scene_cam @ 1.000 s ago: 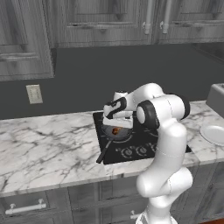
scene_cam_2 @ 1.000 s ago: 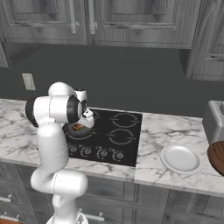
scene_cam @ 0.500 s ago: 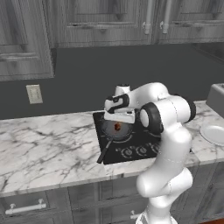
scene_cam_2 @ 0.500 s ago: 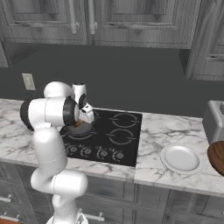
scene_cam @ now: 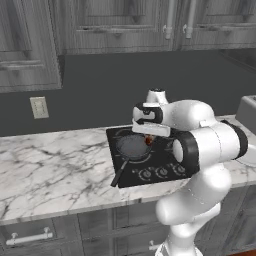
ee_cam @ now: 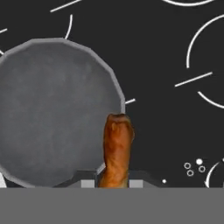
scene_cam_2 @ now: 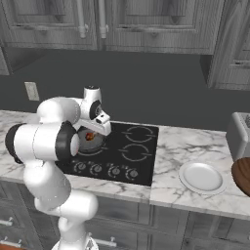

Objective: Place the chicken drumstick on the plate and place the eggplant on the same plate.

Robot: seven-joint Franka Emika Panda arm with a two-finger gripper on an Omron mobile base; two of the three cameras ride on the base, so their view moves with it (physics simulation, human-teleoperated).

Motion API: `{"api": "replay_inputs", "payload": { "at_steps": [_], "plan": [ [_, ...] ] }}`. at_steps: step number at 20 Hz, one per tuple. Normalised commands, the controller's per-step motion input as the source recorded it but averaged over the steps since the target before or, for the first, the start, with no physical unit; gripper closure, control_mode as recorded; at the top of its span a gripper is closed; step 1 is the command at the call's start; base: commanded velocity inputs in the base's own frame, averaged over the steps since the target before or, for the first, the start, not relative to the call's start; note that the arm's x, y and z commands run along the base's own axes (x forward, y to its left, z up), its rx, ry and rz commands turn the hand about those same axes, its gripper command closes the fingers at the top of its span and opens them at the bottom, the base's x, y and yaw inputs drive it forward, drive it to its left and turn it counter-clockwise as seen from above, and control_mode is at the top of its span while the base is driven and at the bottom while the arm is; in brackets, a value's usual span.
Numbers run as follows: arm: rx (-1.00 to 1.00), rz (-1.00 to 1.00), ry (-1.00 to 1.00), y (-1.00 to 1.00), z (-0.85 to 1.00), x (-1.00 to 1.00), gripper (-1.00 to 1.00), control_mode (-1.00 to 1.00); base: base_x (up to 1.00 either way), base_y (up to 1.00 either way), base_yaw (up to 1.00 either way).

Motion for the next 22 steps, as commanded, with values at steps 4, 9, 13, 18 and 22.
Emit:
{"api": "replay_inputs", "payload": {
  "at_steps": [4,9,13,18,22],
  "plan": [
    [-0.04,0.01,-0.02,-0.48,0.51,-0.92,1.00,-1.00,0.00,0.00,0.00],
    [-0.05,0.02,0.00,-0.31,0.45,-0.91,1.00,-1.00,0.00,0.00,0.00],
    [-0.02,0.09,-0.01,-0.49,0.28,-0.54,1.00,-1.00,0.00,0.00,0.00],
    [0.00,0.22,0.00,-0.40,0.18,-0.02,1.00,-1.00,0.00,0.00,0.00],
    [0.00,0.15,0.00,-0.12,0.11,-0.05,1.00,-1.00,0.00,0.00,0.00]
  ]
}}
